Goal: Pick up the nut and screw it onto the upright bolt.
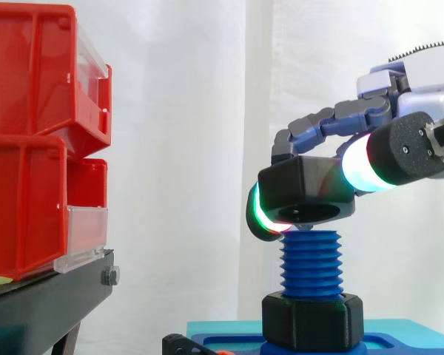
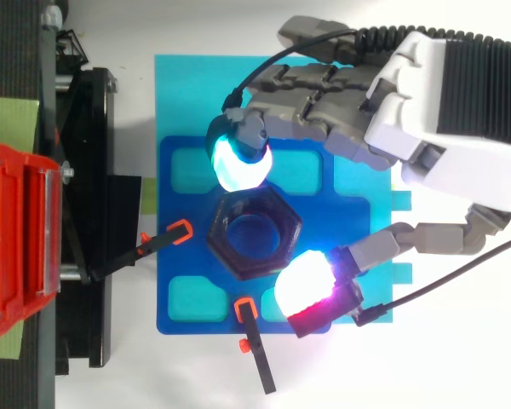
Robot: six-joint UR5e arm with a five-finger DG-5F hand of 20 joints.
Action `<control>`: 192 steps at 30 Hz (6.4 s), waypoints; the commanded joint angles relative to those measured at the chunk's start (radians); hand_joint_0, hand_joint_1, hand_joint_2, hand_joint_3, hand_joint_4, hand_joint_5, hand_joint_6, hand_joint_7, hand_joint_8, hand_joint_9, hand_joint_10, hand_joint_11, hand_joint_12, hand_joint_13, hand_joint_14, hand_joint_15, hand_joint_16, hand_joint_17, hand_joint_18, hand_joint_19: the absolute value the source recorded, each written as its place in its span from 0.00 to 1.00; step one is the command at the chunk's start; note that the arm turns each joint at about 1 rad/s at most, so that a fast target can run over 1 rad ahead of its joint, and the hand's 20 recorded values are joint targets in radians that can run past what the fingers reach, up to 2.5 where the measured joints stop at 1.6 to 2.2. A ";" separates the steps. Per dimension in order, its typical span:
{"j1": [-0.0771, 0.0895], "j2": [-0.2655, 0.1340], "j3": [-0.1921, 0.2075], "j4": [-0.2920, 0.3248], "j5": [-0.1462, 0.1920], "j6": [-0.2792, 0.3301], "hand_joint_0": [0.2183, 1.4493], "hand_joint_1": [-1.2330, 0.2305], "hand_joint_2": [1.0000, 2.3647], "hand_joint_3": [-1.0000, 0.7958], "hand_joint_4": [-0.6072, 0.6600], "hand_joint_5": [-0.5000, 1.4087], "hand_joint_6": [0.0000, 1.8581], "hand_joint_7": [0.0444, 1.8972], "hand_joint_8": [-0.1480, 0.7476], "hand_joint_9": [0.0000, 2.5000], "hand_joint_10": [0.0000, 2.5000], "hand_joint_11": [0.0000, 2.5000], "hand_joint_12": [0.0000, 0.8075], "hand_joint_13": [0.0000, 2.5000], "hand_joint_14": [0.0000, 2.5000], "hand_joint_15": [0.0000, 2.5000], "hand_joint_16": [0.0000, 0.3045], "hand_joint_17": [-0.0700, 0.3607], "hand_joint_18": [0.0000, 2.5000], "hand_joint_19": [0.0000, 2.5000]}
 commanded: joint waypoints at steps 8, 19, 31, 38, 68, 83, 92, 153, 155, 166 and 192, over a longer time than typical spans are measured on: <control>0.000 0.000 -0.041 0.075 -0.010 -0.001 0.28 0.41 0.00 0.28 0.66 0.20 0.27 0.66 0.51 0.28 0.01 0.18 0.40 0.19 0.00 0.01 0.12 0.35 0.09 0.00; 0.000 0.000 -0.043 0.086 -0.011 -0.004 0.28 0.41 0.00 0.28 0.66 0.20 0.27 0.66 0.51 0.28 0.01 0.19 0.39 0.20 0.00 0.01 0.12 0.35 0.09 0.00; -0.005 -0.006 -0.046 0.081 -0.011 -0.004 0.28 0.41 0.00 0.28 0.66 0.20 0.27 0.66 0.51 0.28 0.01 0.18 0.39 0.20 0.00 0.01 0.12 0.35 0.09 0.00; -0.008 -0.006 -0.046 0.075 -0.014 -0.004 0.28 0.41 0.00 0.28 0.66 0.20 0.27 0.66 0.51 0.28 0.01 0.18 0.39 0.20 0.00 0.01 0.12 0.35 0.09 0.00; 0.002 -0.006 -0.046 0.075 -0.014 -0.004 0.28 0.41 0.00 0.28 0.66 0.20 0.27 0.66 0.51 0.28 0.01 0.18 0.40 0.20 0.00 0.01 0.12 0.35 0.09 0.00; 0.002 -0.006 -0.046 0.064 -0.040 -0.021 0.28 0.40 0.00 0.28 0.66 0.20 0.27 0.66 0.51 0.28 0.01 0.19 0.40 0.20 0.00 0.01 0.12 0.35 0.09 0.00; 0.002 -0.003 -0.047 0.064 -0.043 -0.025 0.28 0.40 0.00 0.28 0.65 0.20 0.27 0.66 0.51 0.28 0.01 0.18 0.40 0.20 0.00 0.01 0.12 0.35 0.09 0.00; -0.003 -0.006 -0.107 0.136 -0.045 -0.048 0.28 0.40 0.00 0.28 0.66 0.20 0.27 0.66 0.51 0.28 0.01 0.18 0.40 0.20 0.00 0.01 0.12 0.35 0.09 0.00; -0.003 -0.006 -0.107 0.136 -0.043 -0.048 0.28 0.40 0.00 0.28 0.66 0.20 0.27 0.66 0.51 0.28 0.01 0.19 0.40 0.20 0.00 0.01 0.12 0.35 0.09 0.00; -0.005 -0.006 -0.107 0.139 -0.045 -0.048 0.26 0.38 0.00 0.28 0.66 0.19 0.27 0.59 0.51 0.27 0.01 0.19 0.41 0.19 0.00 0.02 0.12 0.36 0.09 0.01; -0.006 -0.003 -0.107 0.138 -0.051 -0.048 0.12 0.35 0.00 0.28 0.57 0.10 0.27 0.29 0.45 0.00 0.00 0.00 0.50 0.00 0.00 0.00 0.21 0.49 0.00 0.00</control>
